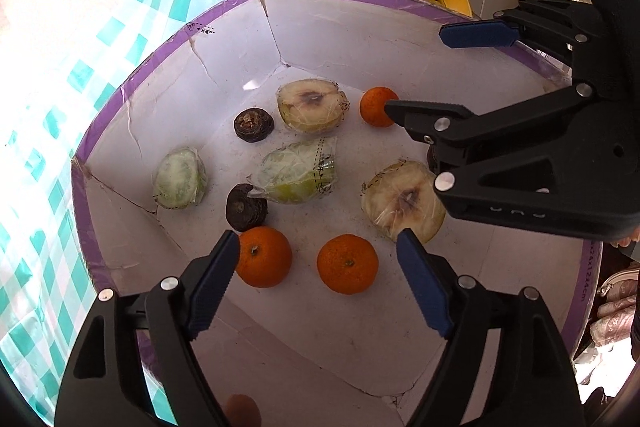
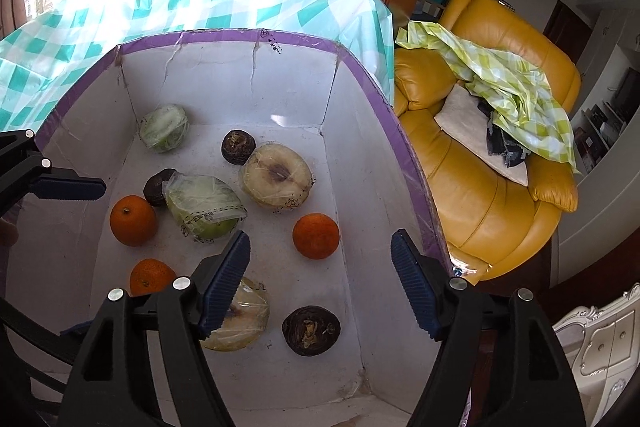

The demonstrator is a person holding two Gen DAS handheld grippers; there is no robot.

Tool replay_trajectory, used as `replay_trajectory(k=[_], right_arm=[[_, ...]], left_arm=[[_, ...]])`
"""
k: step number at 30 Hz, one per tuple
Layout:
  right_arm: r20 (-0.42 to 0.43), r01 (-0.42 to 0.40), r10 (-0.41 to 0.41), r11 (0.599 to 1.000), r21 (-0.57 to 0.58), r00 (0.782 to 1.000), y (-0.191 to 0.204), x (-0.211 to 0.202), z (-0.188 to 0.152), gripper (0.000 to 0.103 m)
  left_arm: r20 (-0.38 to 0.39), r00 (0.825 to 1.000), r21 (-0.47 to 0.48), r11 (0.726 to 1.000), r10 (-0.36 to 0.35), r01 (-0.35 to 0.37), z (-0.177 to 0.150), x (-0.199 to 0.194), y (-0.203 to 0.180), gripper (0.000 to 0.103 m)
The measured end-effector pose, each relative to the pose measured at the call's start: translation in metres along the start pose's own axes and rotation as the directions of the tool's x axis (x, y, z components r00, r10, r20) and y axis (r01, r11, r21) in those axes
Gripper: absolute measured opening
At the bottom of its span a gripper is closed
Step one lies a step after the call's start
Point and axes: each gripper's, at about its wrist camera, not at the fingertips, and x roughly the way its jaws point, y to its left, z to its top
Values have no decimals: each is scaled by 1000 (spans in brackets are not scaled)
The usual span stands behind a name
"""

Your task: Organize fruits

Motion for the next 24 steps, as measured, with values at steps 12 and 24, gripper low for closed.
replay_trajectory(k=[12, 24], right_arm=[[119, 29, -38, 996, 82, 992, -7, -23, -9, 86], [204, 112, -154, 972, 207, 967, -4, -81, -32, 86]], left_arm=[[241, 970, -109, 994, 11, 16, -23, -45, 0, 101], [332, 943, -220, 972, -6, 84, -58, -85, -7, 101]])
